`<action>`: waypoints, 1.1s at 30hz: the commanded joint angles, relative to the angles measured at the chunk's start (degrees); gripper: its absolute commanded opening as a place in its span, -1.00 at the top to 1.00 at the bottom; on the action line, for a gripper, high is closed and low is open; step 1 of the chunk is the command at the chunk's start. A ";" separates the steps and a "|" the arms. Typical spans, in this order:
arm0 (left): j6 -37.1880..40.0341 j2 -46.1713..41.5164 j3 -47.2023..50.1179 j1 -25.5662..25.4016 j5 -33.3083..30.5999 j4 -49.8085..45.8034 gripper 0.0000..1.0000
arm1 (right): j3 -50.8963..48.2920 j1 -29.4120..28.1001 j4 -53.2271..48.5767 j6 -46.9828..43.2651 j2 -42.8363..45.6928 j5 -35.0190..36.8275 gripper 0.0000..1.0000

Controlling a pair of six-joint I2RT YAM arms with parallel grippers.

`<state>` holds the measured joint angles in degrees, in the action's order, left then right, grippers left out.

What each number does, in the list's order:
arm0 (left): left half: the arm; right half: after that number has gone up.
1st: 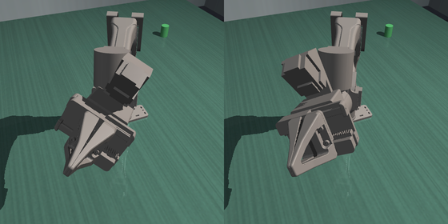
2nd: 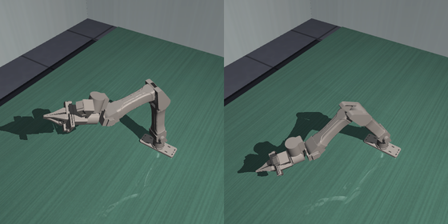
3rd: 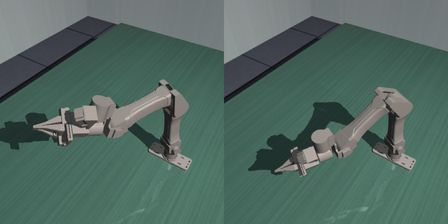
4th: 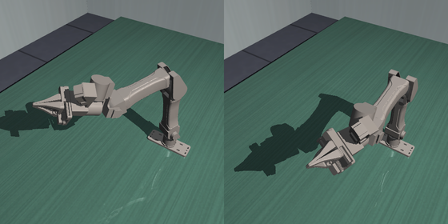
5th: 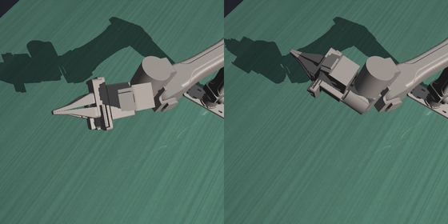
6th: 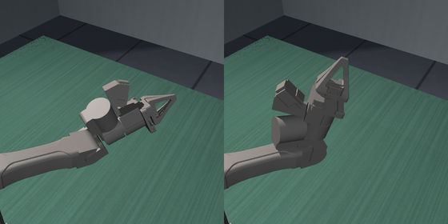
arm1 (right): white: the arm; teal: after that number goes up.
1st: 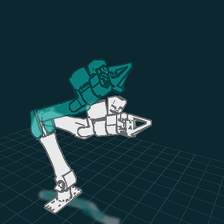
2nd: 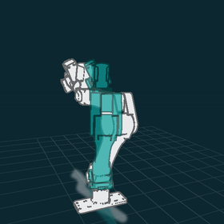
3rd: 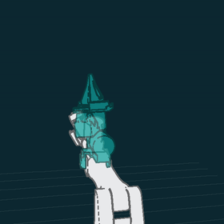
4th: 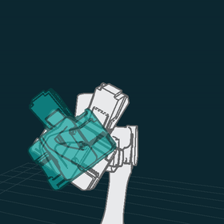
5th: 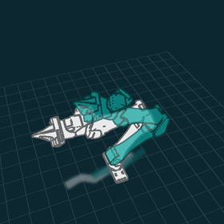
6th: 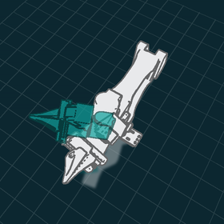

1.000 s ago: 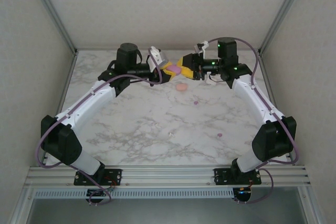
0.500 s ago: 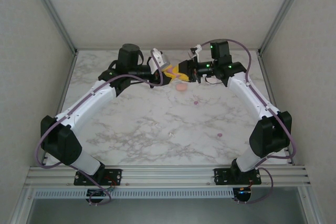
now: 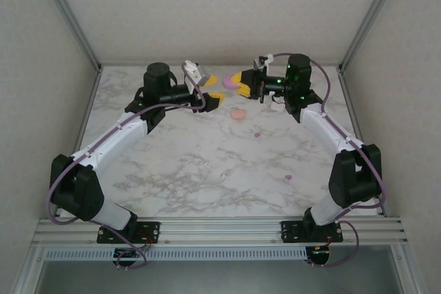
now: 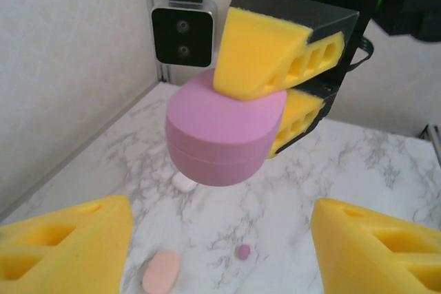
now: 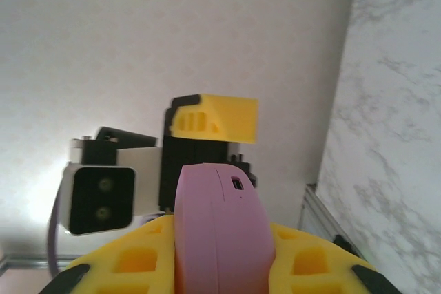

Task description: Insert wireless bluetooth earbuds into charging case

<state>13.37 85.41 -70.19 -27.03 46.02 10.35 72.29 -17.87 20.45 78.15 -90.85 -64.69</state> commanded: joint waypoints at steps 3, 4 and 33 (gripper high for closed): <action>-8.80 0.19 -0.07 -0.13 2.96 13.09 -0.38 | -0.45 -0.15 15.53 11.49 0.73 -1.36 0.72; -8.97 0.24 -0.31 -0.29 2.95 13.46 -0.39 | -0.45 -0.24 16.68 12.30 0.52 -1.46 0.71; -6.86 2.62 -5.21 -2.34 5.49 8.75 -0.12 | 1.10 -2.36 20.60 14.40 -0.56 -3.35 0.66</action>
<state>5.78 87.99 -73.52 -28.84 50.35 19.97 72.20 -19.92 37.39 91.33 -90.98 -67.35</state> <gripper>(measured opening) 0.551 0.243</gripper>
